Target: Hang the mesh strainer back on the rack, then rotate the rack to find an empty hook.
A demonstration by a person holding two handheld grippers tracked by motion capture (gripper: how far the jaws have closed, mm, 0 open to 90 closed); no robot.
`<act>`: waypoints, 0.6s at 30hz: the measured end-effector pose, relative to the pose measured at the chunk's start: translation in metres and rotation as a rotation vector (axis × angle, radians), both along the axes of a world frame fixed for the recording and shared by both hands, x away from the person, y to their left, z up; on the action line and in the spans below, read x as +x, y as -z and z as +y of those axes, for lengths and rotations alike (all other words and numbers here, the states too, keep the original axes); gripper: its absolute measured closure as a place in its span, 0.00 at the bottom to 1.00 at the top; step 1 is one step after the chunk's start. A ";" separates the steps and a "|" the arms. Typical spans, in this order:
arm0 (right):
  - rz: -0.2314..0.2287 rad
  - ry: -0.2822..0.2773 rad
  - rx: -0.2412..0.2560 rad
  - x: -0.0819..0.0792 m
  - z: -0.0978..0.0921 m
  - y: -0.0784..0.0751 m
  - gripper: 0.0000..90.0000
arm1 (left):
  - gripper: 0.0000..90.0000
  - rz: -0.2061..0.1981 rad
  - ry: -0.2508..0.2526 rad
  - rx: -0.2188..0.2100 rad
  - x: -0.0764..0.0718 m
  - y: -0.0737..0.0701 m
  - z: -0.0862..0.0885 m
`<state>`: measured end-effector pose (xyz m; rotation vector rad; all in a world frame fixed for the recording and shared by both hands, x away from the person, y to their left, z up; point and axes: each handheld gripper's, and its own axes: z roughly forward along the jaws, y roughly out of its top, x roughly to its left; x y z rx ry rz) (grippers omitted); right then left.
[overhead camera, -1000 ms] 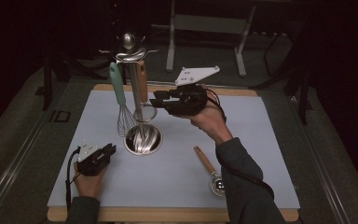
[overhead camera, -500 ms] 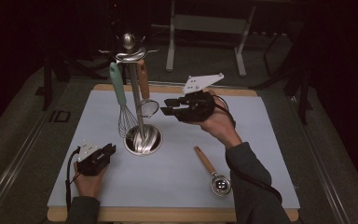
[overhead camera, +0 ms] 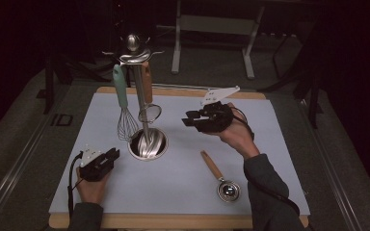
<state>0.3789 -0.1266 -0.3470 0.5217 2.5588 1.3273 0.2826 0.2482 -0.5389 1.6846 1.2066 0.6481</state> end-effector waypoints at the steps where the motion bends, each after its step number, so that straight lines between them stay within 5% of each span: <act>1: 0.003 0.004 -0.005 0.000 -0.002 0.002 0.74 | 0.85 0.000 0.000 -0.002 0.000 0.000 0.000; 18: 0.043 0.069 -0.092 -0.003 -0.036 0.046 0.72 | 0.86 -0.007 -0.009 -0.022 -0.001 0.000 0.001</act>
